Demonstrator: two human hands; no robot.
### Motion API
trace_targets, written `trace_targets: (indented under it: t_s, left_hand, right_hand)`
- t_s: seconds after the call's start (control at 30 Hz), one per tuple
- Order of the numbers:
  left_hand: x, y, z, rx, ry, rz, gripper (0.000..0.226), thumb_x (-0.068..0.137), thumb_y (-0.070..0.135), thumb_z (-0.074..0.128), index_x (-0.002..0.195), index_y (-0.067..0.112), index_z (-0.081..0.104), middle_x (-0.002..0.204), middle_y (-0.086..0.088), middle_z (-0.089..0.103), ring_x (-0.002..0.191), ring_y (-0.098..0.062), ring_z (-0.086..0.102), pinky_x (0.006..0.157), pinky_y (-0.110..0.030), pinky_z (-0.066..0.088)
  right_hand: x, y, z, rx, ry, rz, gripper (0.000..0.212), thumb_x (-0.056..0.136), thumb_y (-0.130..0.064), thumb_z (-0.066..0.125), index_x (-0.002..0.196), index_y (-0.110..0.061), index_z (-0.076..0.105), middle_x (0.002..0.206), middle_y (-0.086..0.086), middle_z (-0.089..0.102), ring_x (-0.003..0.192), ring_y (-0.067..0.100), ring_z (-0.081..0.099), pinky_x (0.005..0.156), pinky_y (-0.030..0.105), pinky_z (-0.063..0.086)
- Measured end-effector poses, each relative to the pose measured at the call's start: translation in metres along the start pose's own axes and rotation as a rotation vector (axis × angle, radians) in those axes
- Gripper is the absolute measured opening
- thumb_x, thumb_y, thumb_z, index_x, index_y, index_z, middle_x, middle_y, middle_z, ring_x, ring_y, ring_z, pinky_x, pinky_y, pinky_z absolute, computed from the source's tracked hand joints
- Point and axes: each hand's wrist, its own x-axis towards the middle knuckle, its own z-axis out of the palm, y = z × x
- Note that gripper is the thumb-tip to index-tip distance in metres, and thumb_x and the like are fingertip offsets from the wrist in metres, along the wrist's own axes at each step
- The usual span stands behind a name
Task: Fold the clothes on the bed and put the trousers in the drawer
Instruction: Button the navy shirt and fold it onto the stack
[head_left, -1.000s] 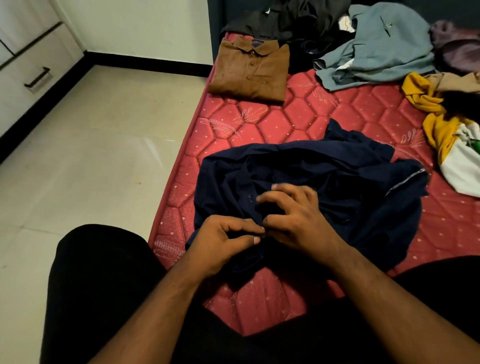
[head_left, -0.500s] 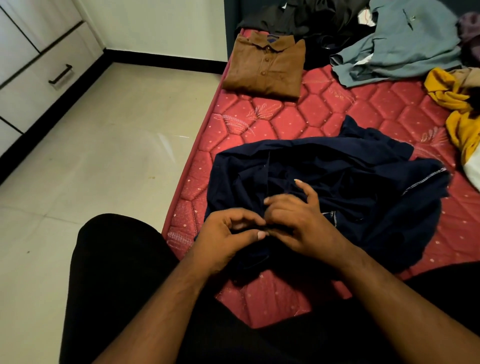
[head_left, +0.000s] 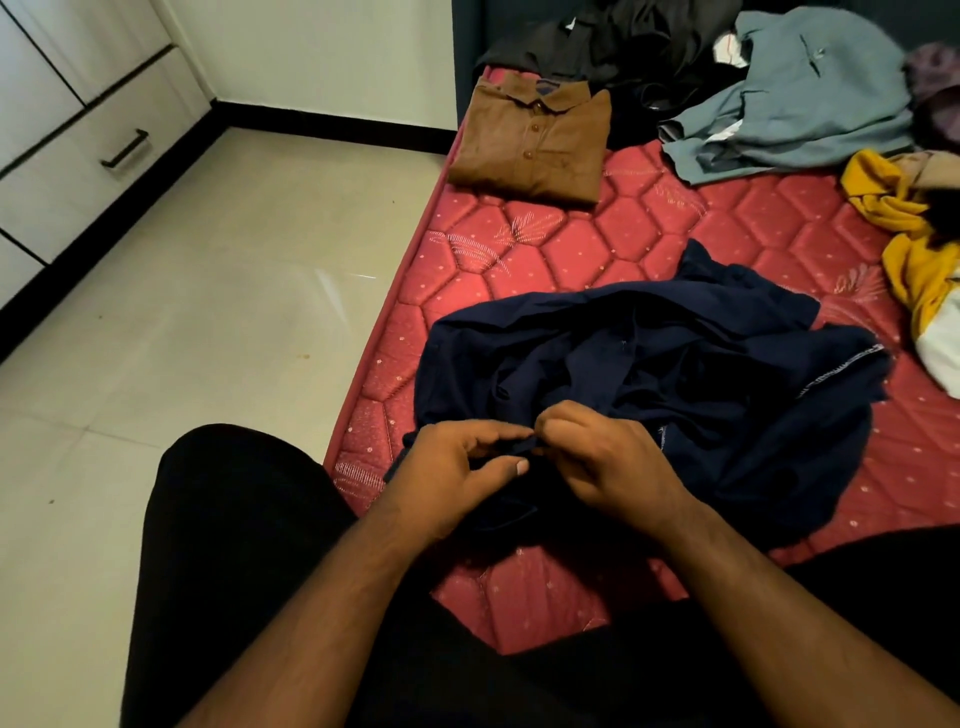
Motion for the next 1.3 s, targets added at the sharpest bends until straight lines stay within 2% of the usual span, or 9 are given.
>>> trace_targets:
  t_s: [0.2, 0.33, 0.5, 0.77, 0.9, 0.97, 1.03, 1.13, 1.3]
  left_hand:
    - [0.014, -0.004, -0.019, 0.412, -0.201, -0.018, 0.037, 0.075, 0.044, 0.052, 0.11, 0.052, 0.06, 0.089, 0.016, 0.074, 0.084, -0.003, 0.07, 0.076, -0.035, 0.056]
    - [0.007, -0.01, -0.013, 0.397, 0.001, 0.105, 0.034, 0.079, 0.047, 0.053, 0.111, 0.041, 0.062, 0.092, 0.016, 0.072, 0.081, 0.0, 0.067, 0.072, -0.034, 0.056]
    - [0.0, -0.013, 0.003, 0.376, 0.185, 0.248, 0.028, 0.088, 0.037, 0.058, 0.104, 0.022, 0.077, 0.095, 0.011, 0.074, 0.086, -0.002, 0.068, 0.074, -0.031, 0.056]
    - [0.005, -0.015, 0.014, 0.288, 0.277, 0.361, 0.023, 0.086, 0.023, 0.064, 0.1, 0.009, 0.077, 0.089, 0.002, 0.073, 0.081, -0.006, 0.068, 0.073, -0.029, 0.055]
    - [0.007, -0.015, 0.01, 0.24, 0.107, 0.1, 0.03, 0.08, 0.036, 0.06, 0.109, 0.035, 0.068, 0.102, 0.017, 0.071, 0.096, -0.001, 0.066, 0.085, -0.036, 0.055]
    - [0.01, -0.017, -0.001, 0.397, -0.045, -0.046, 0.033, 0.076, 0.039, 0.059, 0.109, 0.042, 0.063, 0.104, 0.021, 0.07, 0.098, -0.002, 0.066, 0.088, -0.037, 0.054]
    - [0.011, -0.016, -0.02, 0.625, -0.152, -0.171, 0.029, 0.076, 0.035, 0.064, 0.104, 0.042, 0.066, 0.1, 0.017, 0.071, 0.094, -0.009, 0.067, 0.085, -0.036, 0.054]
    - [0.007, -0.019, -0.038, 0.677, -0.198, -0.356, 0.023, 0.08, 0.019, 0.07, 0.098, 0.032, 0.074, 0.092, 0.009, 0.073, 0.087, -0.013, 0.068, 0.08, -0.032, 0.054]
    - [-0.002, -0.018, -0.03, 0.763, -0.206, -0.325, 0.052, 0.081, 0.007, 0.056, 0.121, 0.041, 0.061, 0.119, 0.006, 0.062, 0.109, -0.021, 0.061, 0.093, -0.042, 0.05]
  right_hand:
    - [-0.001, -0.003, 0.015, 0.233, -0.009, 0.241, 0.021, 0.089, -0.035, 0.057, 0.083, -0.015, 0.062, 0.083, -0.007, 0.062, 0.076, 0.011, 0.06, 0.065, 0.037, 0.05]
    - [0.004, -0.003, 0.013, 0.503, 0.0, 0.36, 0.011, 0.081, -0.011, 0.073, 0.075, -0.015, 0.064, 0.082, -0.009, 0.069, 0.077, 0.005, 0.065, 0.069, 0.022, 0.051]
    - [0.003, -0.004, 0.012, 0.529, 0.072, 0.386, 0.017, 0.08, -0.004, 0.075, 0.085, -0.019, 0.072, 0.079, -0.016, 0.069, 0.078, -0.003, 0.064, 0.072, 0.007, 0.044]
    - [0.007, 0.001, 0.011, 0.439, 0.093, 0.431, 0.017, 0.077, 0.0, 0.071, 0.072, -0.014, 0.062, 0.074, -0.008, 0.064, 0.071, 0.009, 0.061, 0.063, 0.026, 0.049]
    - [0.001, 0.001, 0.01, 0.296, 0.043, 0.286, 0.004, 0.08, -0.016, 0.065, 0.08, -0.017, 0.061, 0.077, -0.008, 0.063, 0.072, 0.009, 0.061, 0.064, 0.034, 0.049]
    - [0.0, 0.001, 0.011, 0.138, -0.07, 0.184, 0.007, 0.083, -0.03, 0.059, 0.084, -0.024, 0.057, 0.081, -0.009, 0.06, 0.075, 0.013, 0.06, 0.064, 0.037, 0.05]
    - [0.002, 0.006, 0.01, 0.161, -0.128, 0.165, 0.013, 0.082, -0.03, 0.068, 0.083, -0.025, 0.056, 0.083, -0.011, 0.054, 0.075, 0.011, 0.056, 0.065, 0.039, 0.05]
    - [0.004, 0.008, 0.012, 0.179, -0.27, 0.221, 0.024, 0.077, -0.022, 0.079, 0.085, -0.026, 0.056, 0.092, -0.013, 0.045, 0.082, 0.008, 0.051, 0.072, 0.041, 0.052]
    - [0.001, 0.015, 0.01, 0.088, -0.199, 0.215, 0.023, 0.071, -0.023, 0.082, 0.086, -0.026, 0.065, 0.1, -0.008, 0.046, 0.091, 0.018, 0.051, 0.073, 0.042, 0.052]
